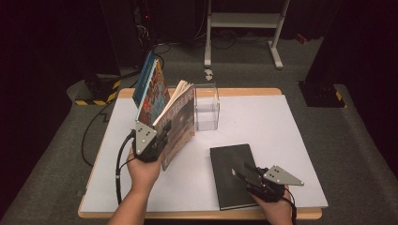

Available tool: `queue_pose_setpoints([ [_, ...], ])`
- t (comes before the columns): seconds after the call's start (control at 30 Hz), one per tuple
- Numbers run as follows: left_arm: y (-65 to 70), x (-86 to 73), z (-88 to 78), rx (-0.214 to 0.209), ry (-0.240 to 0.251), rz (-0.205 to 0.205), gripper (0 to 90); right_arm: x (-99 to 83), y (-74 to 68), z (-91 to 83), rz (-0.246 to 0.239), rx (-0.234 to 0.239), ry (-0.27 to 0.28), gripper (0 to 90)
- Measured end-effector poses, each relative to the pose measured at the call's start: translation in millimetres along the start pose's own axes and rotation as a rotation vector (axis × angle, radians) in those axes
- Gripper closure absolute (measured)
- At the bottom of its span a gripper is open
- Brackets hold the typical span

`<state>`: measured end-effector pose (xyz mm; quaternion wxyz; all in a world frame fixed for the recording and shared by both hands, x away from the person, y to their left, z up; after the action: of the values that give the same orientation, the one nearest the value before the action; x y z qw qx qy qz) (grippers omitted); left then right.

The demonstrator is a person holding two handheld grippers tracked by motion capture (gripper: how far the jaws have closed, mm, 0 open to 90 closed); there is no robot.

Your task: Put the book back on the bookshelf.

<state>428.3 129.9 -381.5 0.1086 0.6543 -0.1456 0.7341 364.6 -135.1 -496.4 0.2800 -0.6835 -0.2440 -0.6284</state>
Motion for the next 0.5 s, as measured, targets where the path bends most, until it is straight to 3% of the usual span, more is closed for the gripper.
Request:
queue_pose_setpoints([
  [0.17, -5.4, -4.9, 13.7, 0.062, -0.014, 0.015, 83.7, 1.3, -0.5, -0.3, 0.0, 0.002, 0.004, 54.7],
  [0.5, 0.4, -2.7, 50.9, 0.116, 0.006, 0.035, 83.6, 2.3, -2.0, -1.4, 0.0, 0.007, 0.006, 54.8],
])
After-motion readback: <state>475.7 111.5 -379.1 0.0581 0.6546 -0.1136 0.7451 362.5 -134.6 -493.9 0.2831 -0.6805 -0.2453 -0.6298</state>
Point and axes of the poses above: each handheld gripper's, and its own axes: z roughly forward along the jaws, x roughly out of its top, y roughly to its right, the point moved 10 cm from there along z, roughly forward along the jaws, and after that the axes turned 15 degrees about y, right-handed, at the moved point
